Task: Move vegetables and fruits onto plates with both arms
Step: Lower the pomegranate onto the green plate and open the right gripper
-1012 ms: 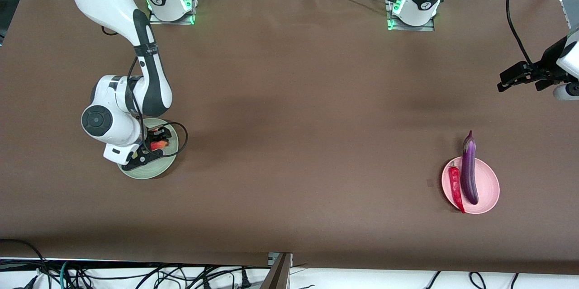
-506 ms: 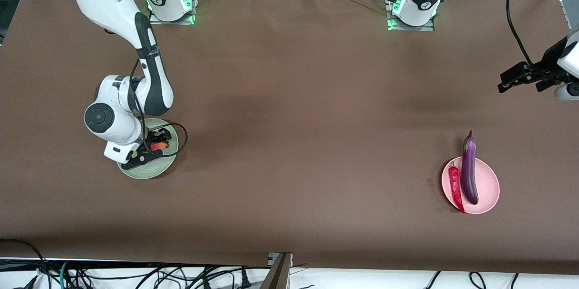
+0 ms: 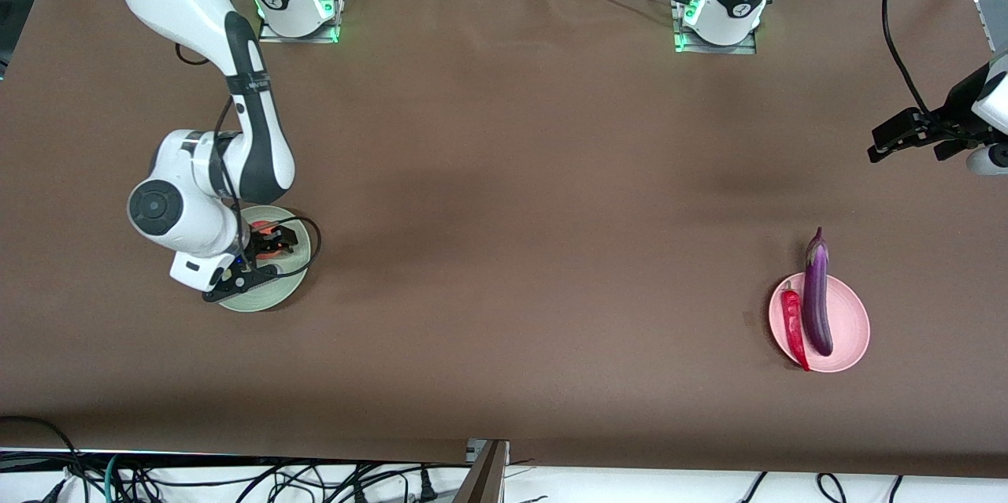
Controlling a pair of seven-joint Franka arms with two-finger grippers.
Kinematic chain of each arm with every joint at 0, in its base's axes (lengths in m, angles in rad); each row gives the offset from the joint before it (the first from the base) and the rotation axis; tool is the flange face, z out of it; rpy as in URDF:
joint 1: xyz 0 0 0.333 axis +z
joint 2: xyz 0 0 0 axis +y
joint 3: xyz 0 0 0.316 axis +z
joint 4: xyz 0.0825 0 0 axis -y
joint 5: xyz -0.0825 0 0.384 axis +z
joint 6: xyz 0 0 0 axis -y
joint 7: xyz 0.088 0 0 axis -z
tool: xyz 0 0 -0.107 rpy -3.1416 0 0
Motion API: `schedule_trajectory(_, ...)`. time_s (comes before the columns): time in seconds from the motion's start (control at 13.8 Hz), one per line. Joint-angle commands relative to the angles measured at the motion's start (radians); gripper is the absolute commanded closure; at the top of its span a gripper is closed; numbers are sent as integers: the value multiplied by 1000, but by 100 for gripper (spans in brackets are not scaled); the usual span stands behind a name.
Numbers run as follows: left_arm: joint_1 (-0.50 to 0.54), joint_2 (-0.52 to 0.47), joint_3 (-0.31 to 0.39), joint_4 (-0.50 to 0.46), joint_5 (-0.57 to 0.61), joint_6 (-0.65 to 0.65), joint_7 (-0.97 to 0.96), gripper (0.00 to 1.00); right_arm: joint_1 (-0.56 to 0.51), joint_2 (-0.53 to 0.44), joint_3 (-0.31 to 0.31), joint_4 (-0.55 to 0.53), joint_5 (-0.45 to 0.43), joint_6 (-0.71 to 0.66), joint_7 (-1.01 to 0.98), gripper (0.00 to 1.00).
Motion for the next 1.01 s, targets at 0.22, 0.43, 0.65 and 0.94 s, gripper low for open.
schedule_trajectory(0.22,-4,4,6,11,5,-5,11,0,-29,-15,-39,225,29,-317,-4,1)
schedule_trajectory(0.43,-4,4,6,11,5,-5,11,0,-28,-35,-33,270,24,-397,113,1)
schedule_trajectory(0.65,-5,6,6,11,5,-3,10,0,-46,-135,5,252,-32,-446,229,0)
schedule_trajectory(0.94,-7,6,4,9,5,-3,-15,0,-213,-315,232,163,-151,-495,377,0)
